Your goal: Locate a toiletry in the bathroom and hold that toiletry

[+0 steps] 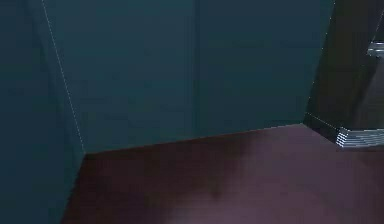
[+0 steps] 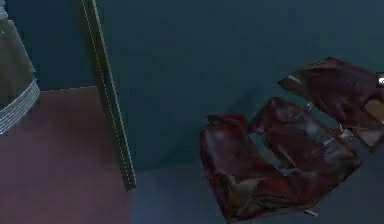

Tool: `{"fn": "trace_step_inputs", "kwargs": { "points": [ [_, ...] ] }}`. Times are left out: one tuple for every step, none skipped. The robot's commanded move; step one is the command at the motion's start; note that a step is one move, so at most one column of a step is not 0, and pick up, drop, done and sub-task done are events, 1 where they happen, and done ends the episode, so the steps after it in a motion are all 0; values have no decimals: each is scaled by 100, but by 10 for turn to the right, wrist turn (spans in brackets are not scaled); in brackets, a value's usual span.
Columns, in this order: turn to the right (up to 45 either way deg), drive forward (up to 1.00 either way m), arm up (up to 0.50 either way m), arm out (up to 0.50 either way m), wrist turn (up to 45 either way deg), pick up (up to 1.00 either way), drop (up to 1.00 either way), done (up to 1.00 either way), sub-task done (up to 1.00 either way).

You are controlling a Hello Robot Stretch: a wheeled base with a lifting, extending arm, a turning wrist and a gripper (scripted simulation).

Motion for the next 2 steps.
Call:
{"fn": "trace_step_inputs", "kwargs": {
  "points": [
    [450,0,0,0,0,0,0,0,0],
    [90,0,0,0,0,0,0,0,0]
  ]
}}
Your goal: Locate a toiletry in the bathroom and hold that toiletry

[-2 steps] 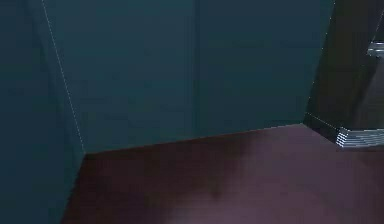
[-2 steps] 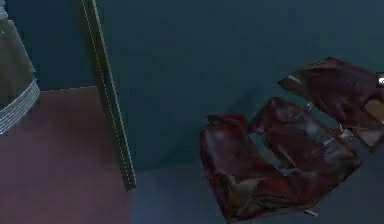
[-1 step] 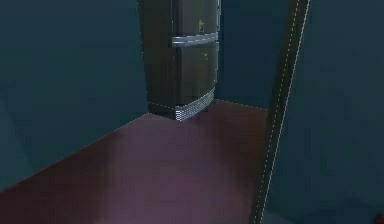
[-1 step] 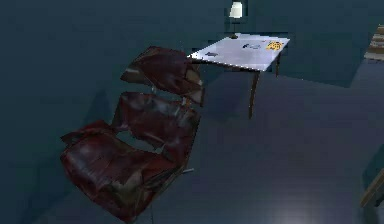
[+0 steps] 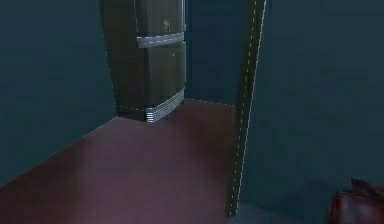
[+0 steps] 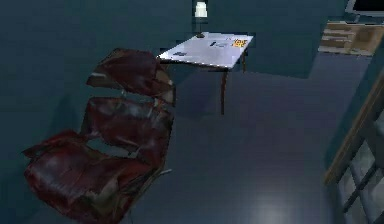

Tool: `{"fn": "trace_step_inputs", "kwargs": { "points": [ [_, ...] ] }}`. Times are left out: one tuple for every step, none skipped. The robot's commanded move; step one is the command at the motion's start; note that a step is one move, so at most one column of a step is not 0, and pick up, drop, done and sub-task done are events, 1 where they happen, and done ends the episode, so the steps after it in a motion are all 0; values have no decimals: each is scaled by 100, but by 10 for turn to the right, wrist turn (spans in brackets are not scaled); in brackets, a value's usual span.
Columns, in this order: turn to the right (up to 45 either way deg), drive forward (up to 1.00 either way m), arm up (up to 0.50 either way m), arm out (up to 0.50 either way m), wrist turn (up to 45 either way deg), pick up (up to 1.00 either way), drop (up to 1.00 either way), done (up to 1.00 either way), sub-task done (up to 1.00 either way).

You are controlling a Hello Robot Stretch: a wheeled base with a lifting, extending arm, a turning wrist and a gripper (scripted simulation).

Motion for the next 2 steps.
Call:
{"fn": "trace_step_inputs", "kwargs": {
  "points": [
    [0,10,0,0,0,0,0,0,0],
    [-180,0,0,0,0,0,0,0,0]
  ]
}}
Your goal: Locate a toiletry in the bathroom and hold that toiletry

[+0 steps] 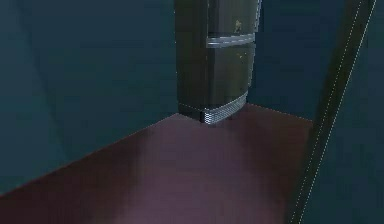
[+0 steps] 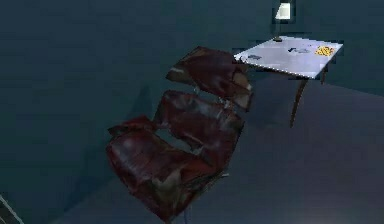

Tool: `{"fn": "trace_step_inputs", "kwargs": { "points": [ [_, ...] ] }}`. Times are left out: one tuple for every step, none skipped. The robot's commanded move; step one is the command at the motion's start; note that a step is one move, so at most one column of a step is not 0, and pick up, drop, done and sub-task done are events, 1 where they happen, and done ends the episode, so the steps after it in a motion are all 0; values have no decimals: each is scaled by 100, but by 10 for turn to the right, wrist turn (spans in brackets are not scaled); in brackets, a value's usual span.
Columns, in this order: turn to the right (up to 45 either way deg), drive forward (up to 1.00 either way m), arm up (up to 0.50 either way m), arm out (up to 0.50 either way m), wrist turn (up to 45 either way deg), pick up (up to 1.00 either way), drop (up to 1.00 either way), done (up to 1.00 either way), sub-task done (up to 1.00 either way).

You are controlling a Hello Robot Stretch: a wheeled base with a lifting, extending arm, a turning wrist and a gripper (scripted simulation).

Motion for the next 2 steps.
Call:
{"fn": "trace_step_inputs", "kwargs": {
  "points": [
    [0,100,0,0,0,0,0,0,0],
    [-120,0,0,0,0,0,0,0,0]
  ]
}}
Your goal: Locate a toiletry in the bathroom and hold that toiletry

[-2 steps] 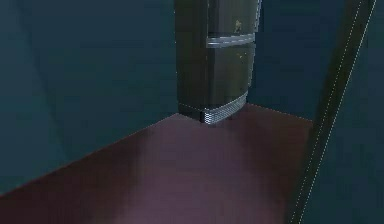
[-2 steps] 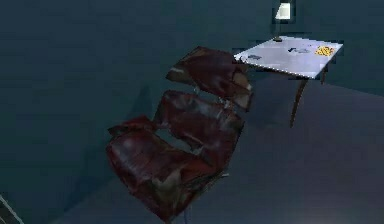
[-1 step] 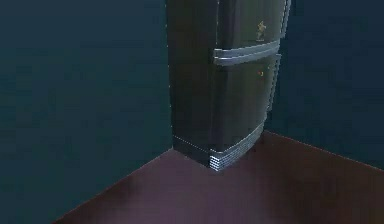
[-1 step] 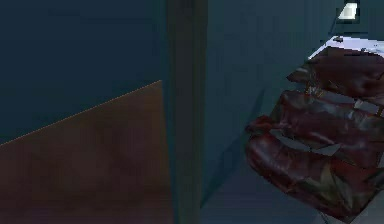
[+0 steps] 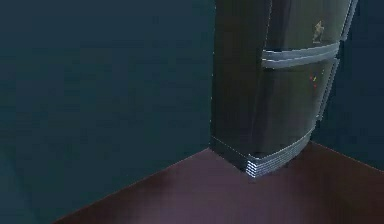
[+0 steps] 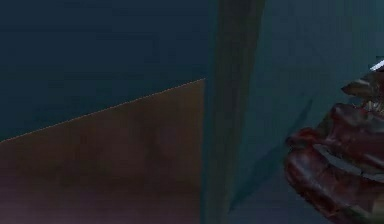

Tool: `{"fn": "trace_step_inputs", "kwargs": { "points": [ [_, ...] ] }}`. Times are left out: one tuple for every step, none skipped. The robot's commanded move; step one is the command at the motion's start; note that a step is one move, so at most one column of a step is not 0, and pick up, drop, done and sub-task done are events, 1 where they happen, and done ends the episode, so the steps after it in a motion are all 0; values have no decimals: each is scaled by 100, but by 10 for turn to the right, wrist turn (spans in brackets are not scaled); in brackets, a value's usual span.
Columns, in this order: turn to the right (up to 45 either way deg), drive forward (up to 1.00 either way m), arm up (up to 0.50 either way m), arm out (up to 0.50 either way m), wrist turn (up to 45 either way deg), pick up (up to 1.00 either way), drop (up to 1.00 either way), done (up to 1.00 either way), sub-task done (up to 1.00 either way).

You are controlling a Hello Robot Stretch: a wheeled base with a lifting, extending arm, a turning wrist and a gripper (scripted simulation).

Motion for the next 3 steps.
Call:
{"fn": "trace_step_inputs", "kwargs": {
  "points": [
    [0,5,0,0,0,0,0,0,0],
    [450,0,0,0,0,0,0,0,0],
    [60,0,0,0,0,0,0,0,0]
  ]
}}
